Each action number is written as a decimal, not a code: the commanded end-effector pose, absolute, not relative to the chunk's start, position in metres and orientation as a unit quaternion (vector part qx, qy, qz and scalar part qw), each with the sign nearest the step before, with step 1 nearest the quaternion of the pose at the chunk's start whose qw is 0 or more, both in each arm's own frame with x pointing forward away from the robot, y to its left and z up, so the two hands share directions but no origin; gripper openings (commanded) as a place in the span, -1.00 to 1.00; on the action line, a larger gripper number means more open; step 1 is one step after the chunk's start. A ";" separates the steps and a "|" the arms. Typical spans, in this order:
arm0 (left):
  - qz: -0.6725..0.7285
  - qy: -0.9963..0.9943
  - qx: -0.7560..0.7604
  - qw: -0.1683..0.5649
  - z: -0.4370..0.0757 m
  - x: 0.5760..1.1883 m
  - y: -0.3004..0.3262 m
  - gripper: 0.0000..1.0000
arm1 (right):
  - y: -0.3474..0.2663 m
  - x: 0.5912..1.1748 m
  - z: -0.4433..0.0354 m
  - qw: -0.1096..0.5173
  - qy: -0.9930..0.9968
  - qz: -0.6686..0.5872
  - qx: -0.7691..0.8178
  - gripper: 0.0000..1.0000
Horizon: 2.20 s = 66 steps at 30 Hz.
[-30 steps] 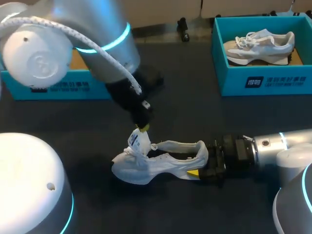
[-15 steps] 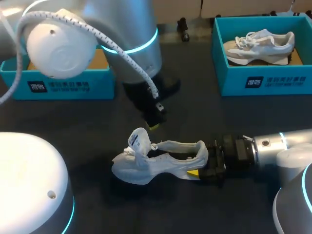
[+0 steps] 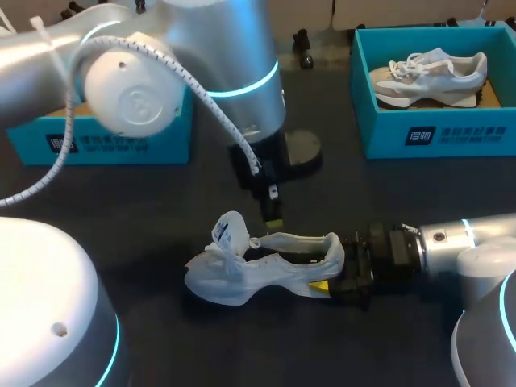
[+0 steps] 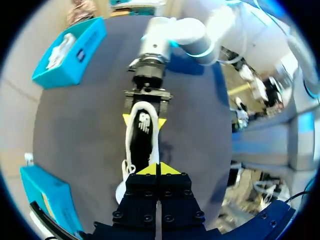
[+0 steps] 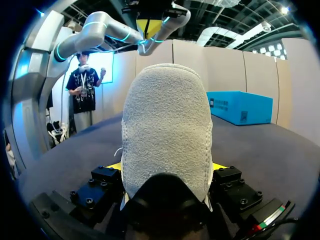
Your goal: Take the shoe out of the shoebox, open the shoe tongue, remove and reinsert the insole, then place the shoe into the shoebox
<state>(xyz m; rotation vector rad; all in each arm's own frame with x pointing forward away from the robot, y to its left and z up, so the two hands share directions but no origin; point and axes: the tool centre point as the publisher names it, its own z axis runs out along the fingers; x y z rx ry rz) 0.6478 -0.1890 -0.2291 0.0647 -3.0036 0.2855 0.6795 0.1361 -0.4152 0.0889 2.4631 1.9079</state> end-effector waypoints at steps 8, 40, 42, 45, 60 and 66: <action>0.109 -0.991 -0.011 0.072 -0.241 0.654 -0.206 -1.00 | 0.136 0.679 -0.414 0.011 0.792 0.610 0.028 -1.00; 0.091 -0.993 -0.038 0.069 -0.317 0.661 -0.243 -1.00 | 0.136 0.679 -0.414 0.011 0.792 0.610 0.028 -1.00; 0.087 -0.993 -0.040 0.070 -0.321 0.661 -0.246 -1.00 | 0.136 0.679 -0.414 0.011 0.792 0.610 0.028 -1.00; 0.083 -0.993 -0.036 0.075 -0.330 0.661 -0.246 -1.00 | 0.136 0.679 -0.414 0.011 0.792 0.610 0.028 -1.00; 0.067 -0.995 -0.006 0.075 -0.357 0.664 -0.239 -1.00 | 0.136 0.679 -0.414 0.011 0.792 0.610 0.028 -1.00; 0.058 -0.995 -0.003 0.084 -0.367 0.663 -0.228 -1.00 | 0.136 0.679 -0.414 0.011 0.792 0.610 0.028 -1.00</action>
